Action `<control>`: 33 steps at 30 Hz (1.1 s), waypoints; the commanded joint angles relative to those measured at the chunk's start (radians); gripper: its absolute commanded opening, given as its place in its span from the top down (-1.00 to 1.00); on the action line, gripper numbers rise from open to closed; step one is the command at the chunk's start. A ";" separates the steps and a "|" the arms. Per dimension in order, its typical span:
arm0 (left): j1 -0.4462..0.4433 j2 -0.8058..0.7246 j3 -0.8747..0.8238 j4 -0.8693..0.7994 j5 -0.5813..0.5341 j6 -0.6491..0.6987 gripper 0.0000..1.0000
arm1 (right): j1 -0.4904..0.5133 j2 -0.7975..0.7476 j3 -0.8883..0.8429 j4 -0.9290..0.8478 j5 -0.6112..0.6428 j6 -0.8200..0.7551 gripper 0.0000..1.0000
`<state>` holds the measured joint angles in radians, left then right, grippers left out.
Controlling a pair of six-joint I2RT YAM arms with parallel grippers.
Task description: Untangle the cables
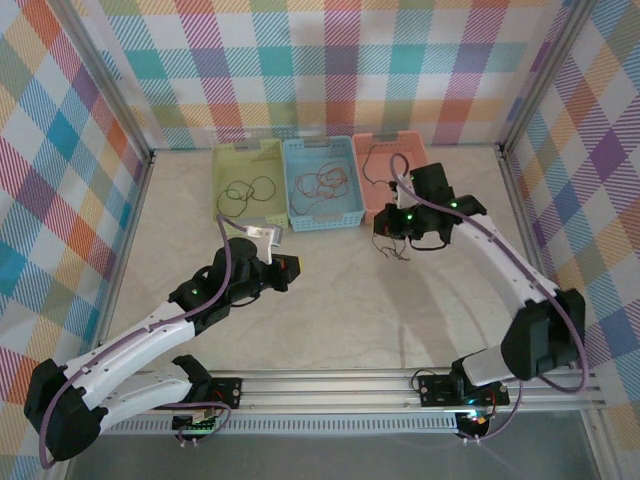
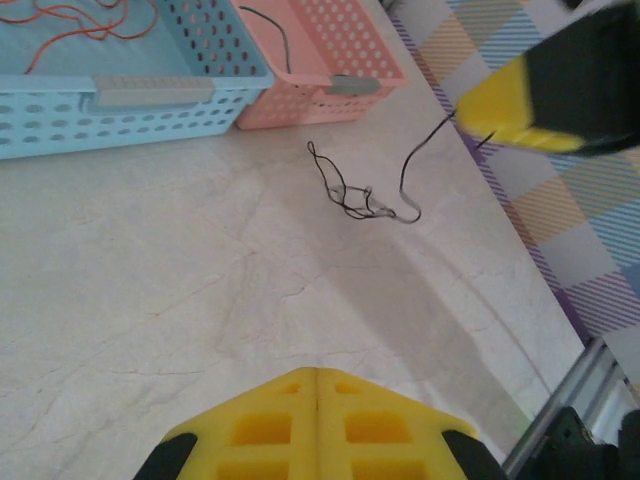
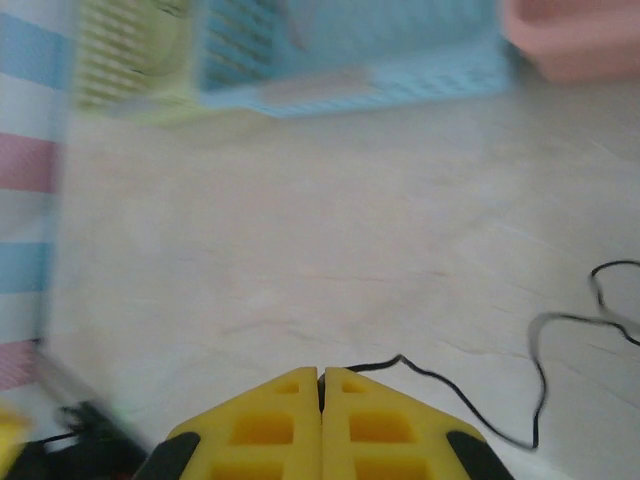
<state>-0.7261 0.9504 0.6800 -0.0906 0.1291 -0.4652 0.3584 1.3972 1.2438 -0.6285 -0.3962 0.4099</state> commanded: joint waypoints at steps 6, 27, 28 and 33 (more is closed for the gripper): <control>-0.009 -0.052 0.054 0.059 0.122 0.038 -0.27 | 0.000 -0.120 0.051 0.168 -0.294 0.178 1.00; -0.107 0.297 0.271 0.153 0.116 0.172 -0.56 | 0.042 -0.131 0.025 0.257 -0.465 0.284 1.00; -0.108 0.311 0.276 0.159 0.114 0.174 -0.55 | 0.041 -0.133 0.021 0.256 -0.466 0.280 1.00; -0.108 0.344 0.282 0.204 0.067 0.179 -0.54 | 0.042 -0.147 0.005 0.246 -0.490 0.266 1.00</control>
<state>-0.8242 1.2850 0.9268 0.0532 0.2329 -0.3161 0.3943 1.2736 1.2652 -0.3965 -0.8394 0.6895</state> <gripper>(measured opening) 0.773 0.064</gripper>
